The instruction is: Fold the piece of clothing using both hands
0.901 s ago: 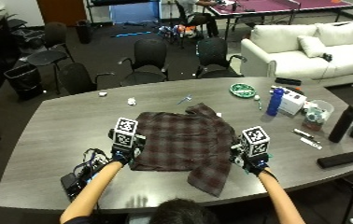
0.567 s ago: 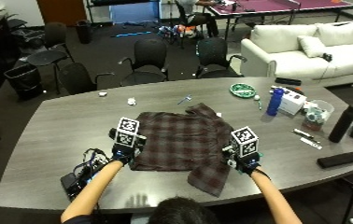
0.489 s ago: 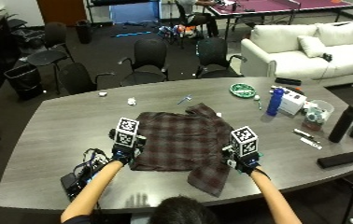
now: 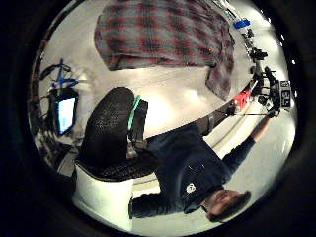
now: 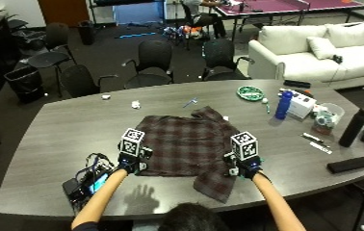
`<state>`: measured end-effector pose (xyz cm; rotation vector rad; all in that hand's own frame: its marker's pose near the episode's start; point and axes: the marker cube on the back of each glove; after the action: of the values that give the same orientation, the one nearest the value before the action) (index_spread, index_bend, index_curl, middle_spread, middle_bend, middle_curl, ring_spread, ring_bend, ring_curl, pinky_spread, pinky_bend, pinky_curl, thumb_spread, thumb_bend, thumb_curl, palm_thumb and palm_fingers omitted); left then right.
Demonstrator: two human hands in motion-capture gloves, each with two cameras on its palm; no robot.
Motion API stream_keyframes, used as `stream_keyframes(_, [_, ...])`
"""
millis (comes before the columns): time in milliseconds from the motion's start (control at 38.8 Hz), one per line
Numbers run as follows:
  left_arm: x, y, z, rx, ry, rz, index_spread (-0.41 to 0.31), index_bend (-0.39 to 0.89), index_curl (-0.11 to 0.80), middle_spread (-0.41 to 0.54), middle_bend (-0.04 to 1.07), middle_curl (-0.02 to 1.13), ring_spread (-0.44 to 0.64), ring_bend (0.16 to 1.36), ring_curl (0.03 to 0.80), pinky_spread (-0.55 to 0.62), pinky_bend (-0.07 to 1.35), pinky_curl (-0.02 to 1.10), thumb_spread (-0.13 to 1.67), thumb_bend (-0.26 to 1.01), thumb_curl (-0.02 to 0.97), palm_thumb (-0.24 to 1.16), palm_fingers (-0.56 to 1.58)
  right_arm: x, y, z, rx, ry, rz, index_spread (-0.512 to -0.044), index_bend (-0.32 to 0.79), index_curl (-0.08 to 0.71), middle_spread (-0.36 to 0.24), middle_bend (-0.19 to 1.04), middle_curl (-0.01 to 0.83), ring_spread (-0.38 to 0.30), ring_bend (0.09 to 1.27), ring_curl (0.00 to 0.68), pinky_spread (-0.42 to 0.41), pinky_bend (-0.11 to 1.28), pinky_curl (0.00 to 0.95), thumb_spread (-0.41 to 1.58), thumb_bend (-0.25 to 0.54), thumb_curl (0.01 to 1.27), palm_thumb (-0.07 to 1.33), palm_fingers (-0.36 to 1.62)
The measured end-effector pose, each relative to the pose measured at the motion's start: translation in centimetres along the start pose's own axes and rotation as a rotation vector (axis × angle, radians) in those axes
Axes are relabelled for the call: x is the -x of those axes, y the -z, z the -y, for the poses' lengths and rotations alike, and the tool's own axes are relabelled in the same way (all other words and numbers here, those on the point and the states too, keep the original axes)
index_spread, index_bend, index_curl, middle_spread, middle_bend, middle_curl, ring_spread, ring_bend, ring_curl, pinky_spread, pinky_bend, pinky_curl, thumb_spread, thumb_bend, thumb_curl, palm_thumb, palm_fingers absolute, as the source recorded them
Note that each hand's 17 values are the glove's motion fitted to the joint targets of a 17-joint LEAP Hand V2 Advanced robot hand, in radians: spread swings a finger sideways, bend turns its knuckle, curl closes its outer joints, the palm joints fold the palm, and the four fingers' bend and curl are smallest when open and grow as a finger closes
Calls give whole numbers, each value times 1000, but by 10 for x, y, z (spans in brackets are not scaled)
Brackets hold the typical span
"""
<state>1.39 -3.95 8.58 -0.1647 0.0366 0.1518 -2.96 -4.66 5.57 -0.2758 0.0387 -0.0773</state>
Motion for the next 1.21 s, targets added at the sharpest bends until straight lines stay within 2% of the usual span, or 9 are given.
stream_keyframes(103, [-8, -29, 26, 79, -40, -75, -91, 163, 296, 236, 148, 158, 421, 585, 230, 341, 397, 288, 1132, 17, 256, 308, 49, -1, -21, 26, 40, -11, 18, -353, 90, 173, -3, 201, 273, 48, 453, 276, 183, 536, 327, 1139, 81, 248, 425, 224])
stream_keyframes(258, [-27, -35, 18, 209, -11, -152, -99, 175, 310, 229, 165, 172, 419, 592, 235, 332, 410, 301, 1143, 27, 292, 391, 48, 0, -47, 57, 106, -38, 37, -329, 101, 169, 13, 212, 294, 63, 475, 286, 189, 538, 331, 1115, 50, 272, 456, 225])
stream_keyframes(386, [-31, -58, 40, 235, -6, -161, -103, 193, 329, 202, 180, 192, 398, 583, 233, 328, 392, 300, 1141, 28, 318, 449, 90, 19, -34, 40, 123, -80, 44, -312, 104, 170, 17, 216, 308, 68, 485, 295, 199, 542, 336, 1107, 31, 291, 489, 216])
stream_keyframes(489, [-35, -77, 50, 284, -26, -174, -110, 228, 354, 167, 183, 209, 378, 556, 228, 319, 364, 297, 1134, 26, 340, 491, 144, 23, -39, 46, 95, -68, 42, -305, 107, 170, 18, 211, 316, 69, 493, 301, 204, 545, 339, 1102, 10, 303, 503, 206])
stream_keyframes(721, [-42, -104, 60, 296, -5, -203, -142, 454, 443, 83, 185, 244, 329, 464, 214, 305, 229, 272, 1130, 32, 384, 600, 306, 23, -51, 44, 153, -51, 73, -293, 112, 173, 16, 206, 333, 69, 502, 308, 209, 548, 343, 1099, -16, 320, 532, 197])
stream_keyframes(824, [-44, -107, 64, 284, -25, -232, -150, 421, 441, 29, 227, 272, 262, 448, 212, 259, 201, 270, 1147, 53, 408, 668, 416, 24, -54, 43, 179, -33, 91, -291, 114, 175, 14, 205, 339, 69, 501, 311, 210, 550, 345, 1099, -19, 324, 535, 194])
stream_keyframes(953, [-40, -106, 74, 200, 5, -196, -165, 394, 444, -28, 254, 311, 186, 410, 220, 198, 204, 283, 1152, 51, 426, 709, 528, 28, -55, 44, 163, 13, 110, -291, 118, 181, 13, 201, 346, 69, 500, 313, 210, 549, 347, 1100, -18, 331, 545, 195])
stream_keyframes(1082, [-38, -100, 80, 126, 57, -144, -192, 397, 455, -95, 294, 336, 83, 365, 221, 97, 192, 289, 1136, 60, 454, 776, 706, 25, -60, 53, 147, -50, 76, -291, 120, 186, 12, 198, 351, 69, 498, 315, 210, 548, 348, 1102, -21, 336, 548, 196])
stream_keyframes(1210, [-41, -81, 84, 137, 47, -169, -213, 393, 471, -152, 318, 375, -23, 371, 253, -1, 176, 305, 1164, 58, 465, 802, 862, 29, -61, 57, 153, -64, 69, -290, 119, 189, 12, 200, 356, 66, 497, 316, 211, 544, 348, 1102, -22, 340, 548, 200])
